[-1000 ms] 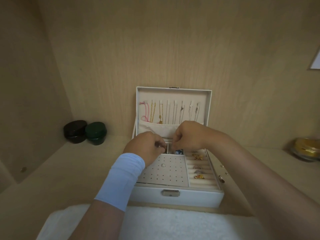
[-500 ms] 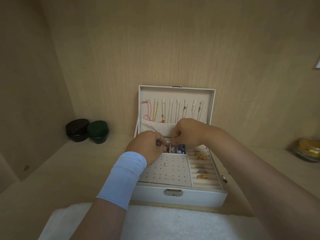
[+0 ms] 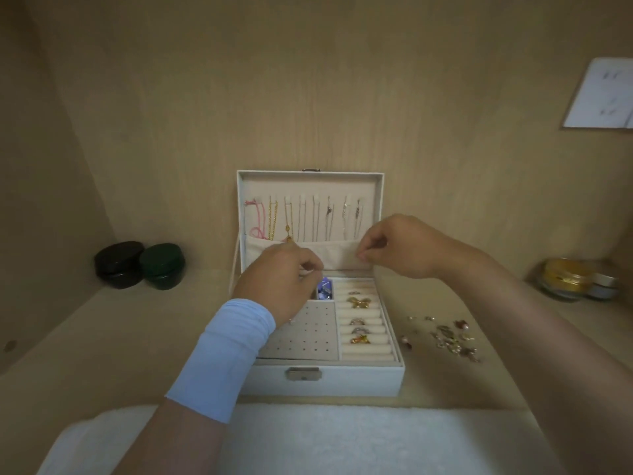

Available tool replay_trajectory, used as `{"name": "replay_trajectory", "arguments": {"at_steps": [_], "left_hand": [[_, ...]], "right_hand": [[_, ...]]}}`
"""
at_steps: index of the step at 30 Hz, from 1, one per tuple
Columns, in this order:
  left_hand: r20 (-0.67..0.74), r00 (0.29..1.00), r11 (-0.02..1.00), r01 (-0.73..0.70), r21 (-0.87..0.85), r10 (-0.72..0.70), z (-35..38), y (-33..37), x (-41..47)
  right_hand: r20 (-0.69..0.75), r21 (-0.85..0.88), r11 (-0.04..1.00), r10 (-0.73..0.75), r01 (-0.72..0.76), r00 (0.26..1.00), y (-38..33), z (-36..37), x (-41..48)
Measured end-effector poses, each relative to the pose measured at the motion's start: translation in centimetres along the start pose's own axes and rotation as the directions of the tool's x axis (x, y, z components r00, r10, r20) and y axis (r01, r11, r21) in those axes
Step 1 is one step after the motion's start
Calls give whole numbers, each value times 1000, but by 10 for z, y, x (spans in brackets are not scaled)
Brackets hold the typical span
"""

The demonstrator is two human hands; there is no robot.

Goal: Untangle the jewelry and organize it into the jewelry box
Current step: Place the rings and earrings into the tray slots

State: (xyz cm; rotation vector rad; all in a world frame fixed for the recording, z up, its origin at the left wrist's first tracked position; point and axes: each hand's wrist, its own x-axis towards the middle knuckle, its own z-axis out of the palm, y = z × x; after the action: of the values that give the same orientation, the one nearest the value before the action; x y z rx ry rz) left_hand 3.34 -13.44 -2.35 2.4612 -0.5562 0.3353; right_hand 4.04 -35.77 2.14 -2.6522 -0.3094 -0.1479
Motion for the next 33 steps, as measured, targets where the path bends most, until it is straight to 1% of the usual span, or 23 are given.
{"name": "replay_trajectory", "arguments": {"at_steps": [3, 6, 9, 11, 12, 14, 16, 17, 18, 20, 23, 27, 30, 33], "left_hand": [[15, 995, 994, -99, -48, 99, 12, 34, 6], [97, 982, 985, -152, -83, 160, 32, 68, 15], [190, 961, 979, -202, -18, 201, 53, 98, 24], [299, 939, 982, -187, 34, 169, 64, 110, 30], [380, 916, 984, -164, 64, 127, 69, 114, 33], [541, 840, 975, -149, 166, 36, 80, 119, 38], [652, 758, 933, -222, 283, -17, 89, 121, 41], [679, 733, 907, -266, 328, -30, 93, 123, 43], [689, 724, 887, -293, 357, -38, 97, 124, 45], [697, 716, 879, -303, 368, -45, 107, 125, 50], [708, 704, 908, -257, 332, -60, 115, 123, 54], [676, 737, 953, -203, 225, -2, 117, 125, 57], [655, 755, 971, -180, 154, 36, 121, 129, 55], [608, 791, 977, -173, 123, 63, 124, 132, 51]], "right_hand": [[17, -20, 999, 47, -47, 999, 35, -11, -24], [50, -60, 995, 88, -85, 995, 69, -12, -45], [88, -73, 989, 134, -128, 987, 100, -16, -61], [114, -43, 986, 167, -163, 979, 117, -20, -70], [129, -28, 983, 186, -184, 974, 124, -23, -74], [172, -33, 978, 208, -206, 963, 136, -24, -80], [220, -52, 977, 212, -206, 952, 145, -22, -82], [234, -56, 976, 216, -209, 948, 148, -21, -82], [248, -54, 976, 219, -212, 944, 150, -18, -81], [285, -25, 977, 210, -212, 935, 153, -14, -79], [325, 1, 979, 191, -202, 926, 149, -12, -75], [267, -34, 980, 200, -198, 943, 146, -13, -71], [331, -3, 980, 189, -199, 925, 139, -20, -75], [392, -104, 963, 270, -249, 880, 131, -30, -80]]}}
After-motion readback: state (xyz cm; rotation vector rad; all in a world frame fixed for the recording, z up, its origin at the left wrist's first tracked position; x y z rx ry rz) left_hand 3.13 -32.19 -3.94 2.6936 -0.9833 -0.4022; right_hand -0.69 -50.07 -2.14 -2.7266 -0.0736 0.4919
